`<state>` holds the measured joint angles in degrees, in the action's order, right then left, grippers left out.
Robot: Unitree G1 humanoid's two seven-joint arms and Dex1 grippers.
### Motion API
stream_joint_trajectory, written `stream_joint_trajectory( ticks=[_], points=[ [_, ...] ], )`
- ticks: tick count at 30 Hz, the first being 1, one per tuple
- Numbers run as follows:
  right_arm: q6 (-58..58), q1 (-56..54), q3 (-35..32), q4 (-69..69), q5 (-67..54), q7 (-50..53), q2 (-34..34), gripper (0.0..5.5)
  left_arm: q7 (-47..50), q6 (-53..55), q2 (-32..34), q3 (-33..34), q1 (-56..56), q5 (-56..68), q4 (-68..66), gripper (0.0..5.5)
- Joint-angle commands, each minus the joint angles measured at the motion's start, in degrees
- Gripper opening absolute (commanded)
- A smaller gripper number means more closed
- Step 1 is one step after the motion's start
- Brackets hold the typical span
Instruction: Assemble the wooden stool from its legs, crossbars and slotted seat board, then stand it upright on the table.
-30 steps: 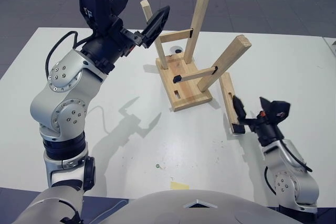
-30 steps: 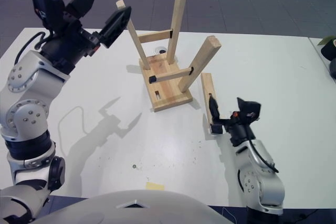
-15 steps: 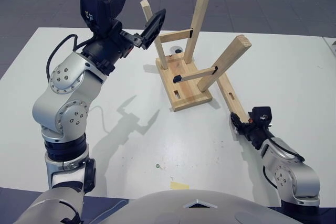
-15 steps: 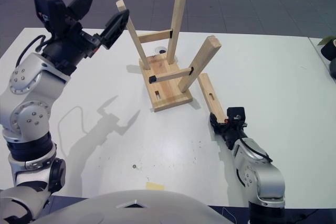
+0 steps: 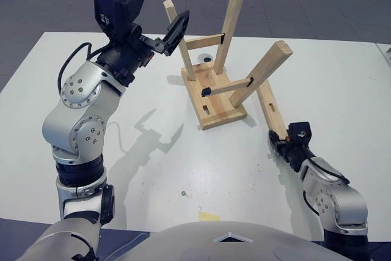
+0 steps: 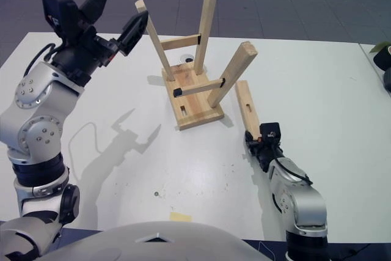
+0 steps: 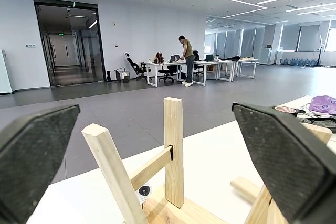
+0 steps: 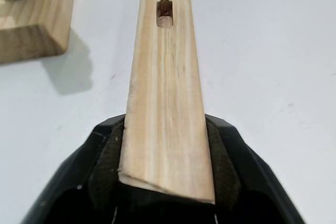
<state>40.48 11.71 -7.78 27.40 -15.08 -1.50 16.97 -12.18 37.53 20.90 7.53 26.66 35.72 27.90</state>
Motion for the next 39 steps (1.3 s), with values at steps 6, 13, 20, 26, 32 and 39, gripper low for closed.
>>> stream_joint_trajectory(
  ticks=[6,13,20,26,32,39],
  points=[
    [-35.92,-17.82,4.69,4.30,27.20,6.77,7.21,2.07,-1.26,2.73,-0.46,6.74,8.53,10.48,-3.23,5.40],
    [-44.16,-25.45,15.72,8.42,26.46,-5.67,7.36,2.07,-0.56,8.10,-2.72,8.78,9.26,34.65,-1.05,5.40],
    [-43.55,-22.83,19.64,8.01,21.45,-13.86,6.29,2.07,1.98,6.93,-2.03,7.37,9.23,38.01,-0.74,5.22],
    [-42.73,-21.28,18.68,8.41,20.62,-15.10,4.93,2.07,1.76,6.16,0.61,10.07,9.57,41.65,-1.80,4.39],
    [-41.71,-19.93,18.85,8.84,19.96,-15.75,3.65,2.07,4.19,4.76,1.56,12.54,10.29,48.37,-3.87,3.41],
    [-41.63,-18.35,19.30,9.19,19.74,-17.14,3.26,2.07,6.66,3.93,3.71,13.53,11.85,55.96,-4.68,2.21]
  ],
)
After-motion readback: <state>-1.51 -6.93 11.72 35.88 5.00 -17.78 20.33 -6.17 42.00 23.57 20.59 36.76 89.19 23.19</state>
